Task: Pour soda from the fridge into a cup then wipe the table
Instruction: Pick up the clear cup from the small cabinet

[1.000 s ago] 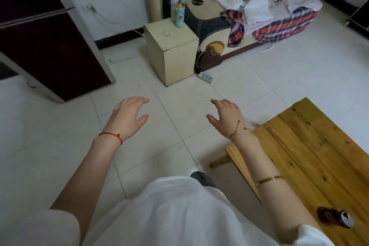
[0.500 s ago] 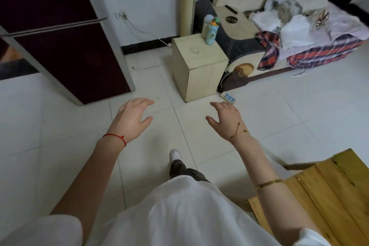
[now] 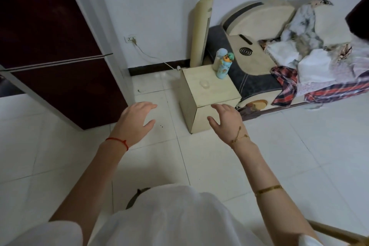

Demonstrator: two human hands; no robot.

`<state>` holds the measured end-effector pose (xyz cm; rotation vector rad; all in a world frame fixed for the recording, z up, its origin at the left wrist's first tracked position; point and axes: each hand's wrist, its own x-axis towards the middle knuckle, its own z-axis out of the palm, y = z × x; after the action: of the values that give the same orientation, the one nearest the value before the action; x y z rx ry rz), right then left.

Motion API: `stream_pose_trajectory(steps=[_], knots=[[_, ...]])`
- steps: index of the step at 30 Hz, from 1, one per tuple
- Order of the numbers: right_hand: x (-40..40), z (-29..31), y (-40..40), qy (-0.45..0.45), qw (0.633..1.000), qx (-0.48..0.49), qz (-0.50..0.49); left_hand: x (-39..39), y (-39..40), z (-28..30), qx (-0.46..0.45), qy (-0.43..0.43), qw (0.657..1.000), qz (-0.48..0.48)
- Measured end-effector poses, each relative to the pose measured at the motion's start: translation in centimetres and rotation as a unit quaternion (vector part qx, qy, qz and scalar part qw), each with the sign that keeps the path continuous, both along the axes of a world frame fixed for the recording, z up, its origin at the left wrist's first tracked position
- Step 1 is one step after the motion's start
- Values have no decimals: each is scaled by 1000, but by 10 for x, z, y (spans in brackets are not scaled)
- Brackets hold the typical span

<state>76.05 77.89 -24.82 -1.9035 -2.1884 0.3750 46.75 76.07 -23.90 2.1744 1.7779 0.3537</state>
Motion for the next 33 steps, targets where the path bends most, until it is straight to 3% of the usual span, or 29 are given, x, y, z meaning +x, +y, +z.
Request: stream_pose_trajectory(steps=[6,15,22,33], knots=[[-7,-10,65,-3,1000,-18,-23,-6,80,-5,3,-16,1000,-16],[-38,-27,165,-10,991,-43,-125,-34,245,-15,2,-22,993,-120],[-78,-28,238,6,972,-49,-229,-54,373,-11,-24,-21,978,-206],[-86,-46,285,50,930,-79,-356,-18,486,-28,-51,-20,944,-325]])
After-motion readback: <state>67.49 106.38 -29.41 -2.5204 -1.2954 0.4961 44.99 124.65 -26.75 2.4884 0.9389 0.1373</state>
